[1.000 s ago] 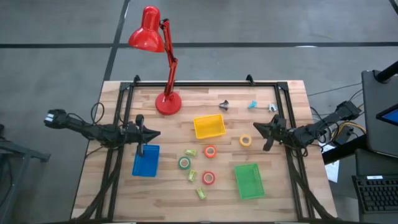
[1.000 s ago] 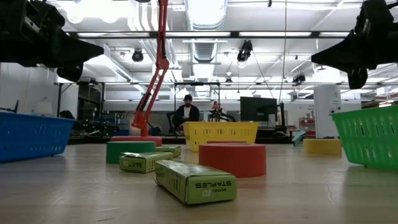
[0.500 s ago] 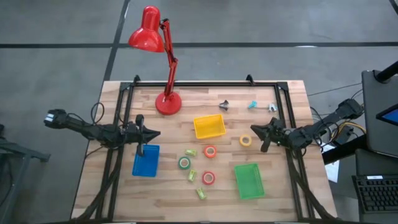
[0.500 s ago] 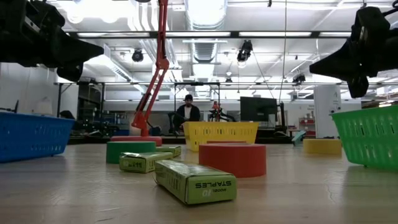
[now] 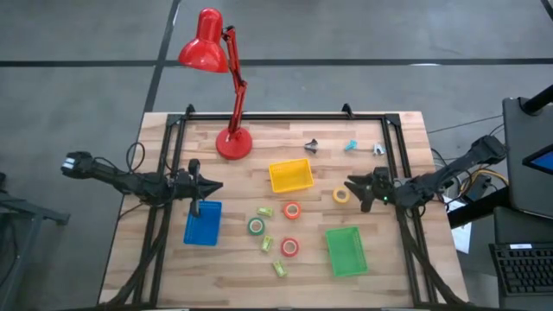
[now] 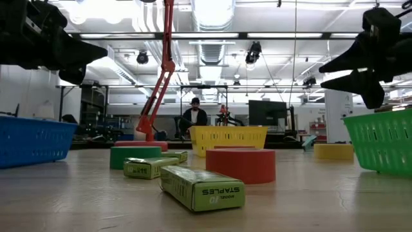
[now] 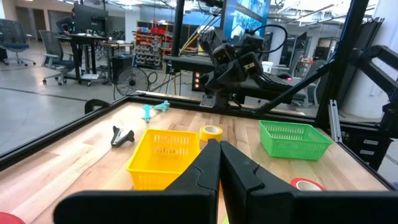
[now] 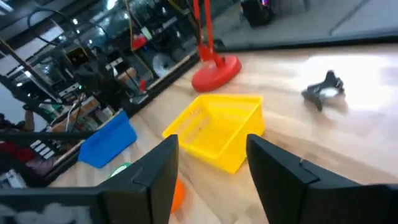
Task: Pick and place Stapler, Stapler remover, tape
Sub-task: Put the yellow tape into the green bin
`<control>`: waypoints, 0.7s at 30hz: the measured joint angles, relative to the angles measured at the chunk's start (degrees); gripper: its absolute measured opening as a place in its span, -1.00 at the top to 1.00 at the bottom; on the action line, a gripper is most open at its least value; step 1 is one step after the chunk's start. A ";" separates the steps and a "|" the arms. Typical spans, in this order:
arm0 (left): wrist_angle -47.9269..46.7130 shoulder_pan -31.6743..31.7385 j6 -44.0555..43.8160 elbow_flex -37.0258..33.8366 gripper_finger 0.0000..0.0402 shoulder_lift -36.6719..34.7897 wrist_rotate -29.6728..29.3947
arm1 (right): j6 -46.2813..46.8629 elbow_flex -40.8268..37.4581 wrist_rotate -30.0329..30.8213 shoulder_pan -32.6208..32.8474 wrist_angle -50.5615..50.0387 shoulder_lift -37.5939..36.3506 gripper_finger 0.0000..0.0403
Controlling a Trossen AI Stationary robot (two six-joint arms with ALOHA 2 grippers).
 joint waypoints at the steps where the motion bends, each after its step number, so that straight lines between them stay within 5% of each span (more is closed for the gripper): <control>1: 0.00 0.00 0.02 0.00 0.95 0.00 0.01 | 2.37 1.82 -0.98 -0.17 -4.05 0.59 0.03; 11: 0.00 0.01 0.02 0.00 0.95 0.00 0.02 | 17.71 18.90 -4.45 -3.16 -39.23 14.04 0.04; 21: 0.00 -0.01 0.00 0.00 0.95 0.02 0.02 | 25.66 21.75 -13.37 -6.74 -41.40 27.94 0.06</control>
